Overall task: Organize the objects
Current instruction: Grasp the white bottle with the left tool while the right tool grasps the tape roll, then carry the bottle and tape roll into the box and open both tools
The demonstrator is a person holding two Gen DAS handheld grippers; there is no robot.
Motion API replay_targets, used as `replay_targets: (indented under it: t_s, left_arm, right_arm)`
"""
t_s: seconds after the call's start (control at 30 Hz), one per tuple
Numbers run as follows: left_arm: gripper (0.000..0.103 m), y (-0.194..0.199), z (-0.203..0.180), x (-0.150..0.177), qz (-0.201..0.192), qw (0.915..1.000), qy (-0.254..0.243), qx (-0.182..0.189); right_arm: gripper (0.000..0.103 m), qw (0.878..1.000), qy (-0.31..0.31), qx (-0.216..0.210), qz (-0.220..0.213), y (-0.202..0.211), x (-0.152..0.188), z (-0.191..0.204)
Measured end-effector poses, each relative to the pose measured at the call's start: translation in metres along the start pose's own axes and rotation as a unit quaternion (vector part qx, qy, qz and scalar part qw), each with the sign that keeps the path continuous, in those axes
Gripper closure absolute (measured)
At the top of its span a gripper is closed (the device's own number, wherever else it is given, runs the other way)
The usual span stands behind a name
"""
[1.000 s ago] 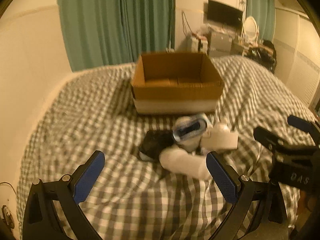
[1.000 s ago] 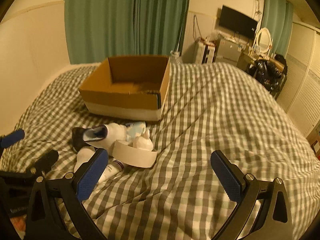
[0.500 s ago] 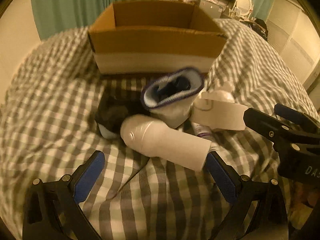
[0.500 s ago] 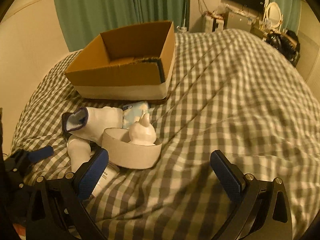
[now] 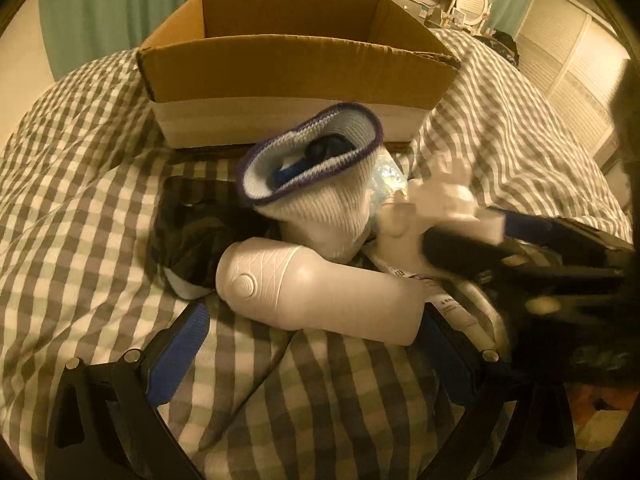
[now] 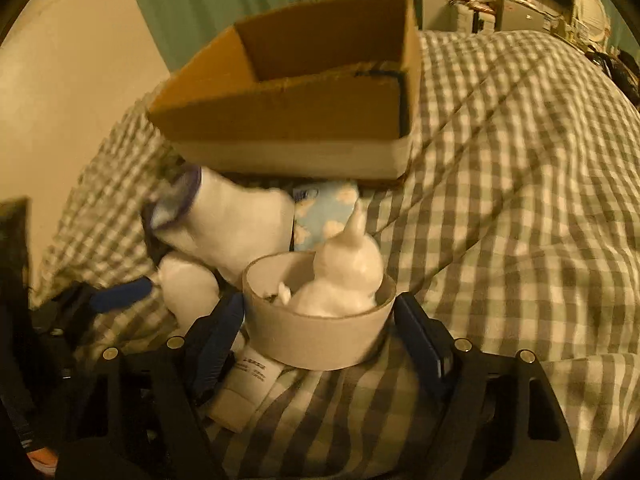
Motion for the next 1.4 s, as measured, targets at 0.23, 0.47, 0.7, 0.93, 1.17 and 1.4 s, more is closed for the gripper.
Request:
replay_targets:
  t_s: [0.23,0.47,0.7,0.93,1.17,1.4]
  left_arm:
    - [0.0,-0.027,-0.016,-0.014,0.009,0.9999,-0.01,-0.006]
    - [0.001,-0.034,-0.024,-0.016,0.005,0.9999,-0.012,-0.009]
    - [0.001,-0.003,-0.021,-0.012,0.005,0.9999,0.008,0.003]
    - [0.001,0.04,-0.024,-0.017,-0.047,0.9986,-0.016,-0.019]
    - [0.001,0.096,-0.007,-0.032,-0.084,0.9964,0.008,0.005]
    - [0.001,0.143,-0.001,-0.063,-0.126,0.992,0.006,-0.002]
  right_arm:
    - [0.026,0.999,0.001,0.035,-0.034,0.024,-0.005,-0.01]
    - [0.026,0.997,0.002,0.044,-0.057,0.043,-0.007,-0.014]
    - [0.026,0.995,0.013,0.055,-0.078,0.067,-0.009,-0.014]
    - [0.026,0.991,0.03,0.083,-0.101,0.101,-0.015,-0.008]
    - [0.026,0.984,0.061,0.109,-0.124,0.144,-0.023,0.002]
    - [0.026,0.978,0.08,0.112,-0.153,0.182,-0.04,0.011]
Point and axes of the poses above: each gripper's, at about its wrist camera, not at the fingertips, and y roughly against the way its jaws point, z to its left, x to its underside, the point moved 6 cm from there along -y, roughly the way its jaws point, and after that the axes turned 15 degrees about y, right-handed, at the moved point
